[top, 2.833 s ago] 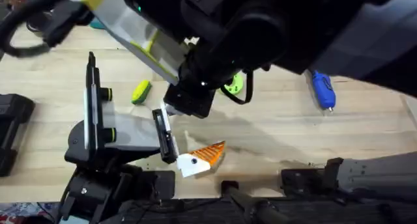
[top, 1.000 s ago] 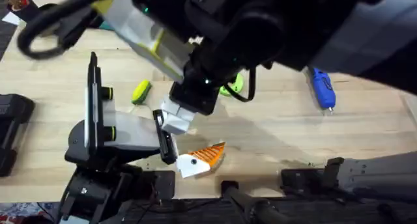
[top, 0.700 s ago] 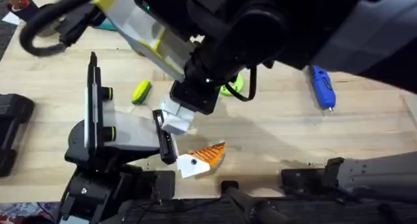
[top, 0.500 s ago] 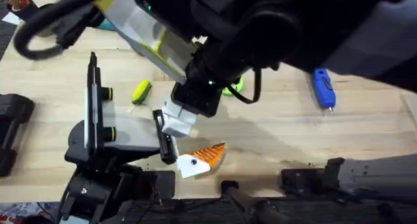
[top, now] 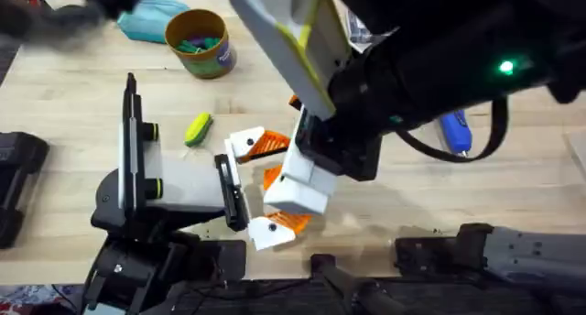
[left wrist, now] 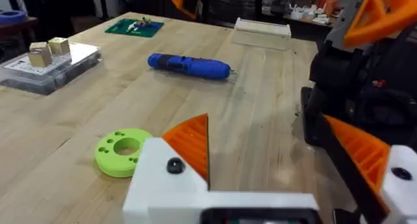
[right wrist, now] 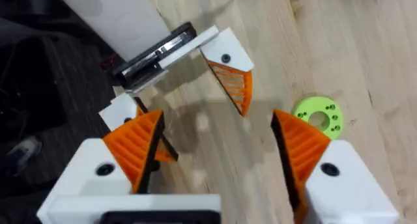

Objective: Pick up the gripper from the table and insert it into the empty holder that is missing its gripper. Then pick up a screw, insert it into the mounting hole, and use the screwdriver to tighten it. Finally, clean up the table by picking up the vegetable and placing it into the bucket.

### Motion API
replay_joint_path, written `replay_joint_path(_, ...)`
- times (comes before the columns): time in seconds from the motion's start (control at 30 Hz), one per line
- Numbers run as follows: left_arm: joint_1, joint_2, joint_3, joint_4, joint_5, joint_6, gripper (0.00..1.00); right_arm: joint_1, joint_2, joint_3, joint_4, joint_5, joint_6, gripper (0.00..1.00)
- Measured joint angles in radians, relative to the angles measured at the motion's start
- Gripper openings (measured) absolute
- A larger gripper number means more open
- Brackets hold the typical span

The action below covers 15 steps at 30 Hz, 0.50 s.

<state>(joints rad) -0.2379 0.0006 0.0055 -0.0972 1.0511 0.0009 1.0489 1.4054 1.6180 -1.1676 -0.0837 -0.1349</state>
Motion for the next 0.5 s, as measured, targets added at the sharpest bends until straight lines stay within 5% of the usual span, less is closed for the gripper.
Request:
replay_joint_path(0.1,0.000,0.000,0.000,0.000,0.000,0.001,0.885,0.000,0.005,0.000,0.000,0.000,0.000,0.997)
replay_joint_path(0.3,0.000,0.000,0.000,0.000,0.000,0.010,0.067,0.000,0.006,-0.001,-0.001,0.000,0.000,0.997)
replay_joint_path(0.5,0.000,0.000,0.000,0.000,0.000,0.010,0.007,0.000,0.006,-0.001,-0.011,0.000,0.000,0.995)
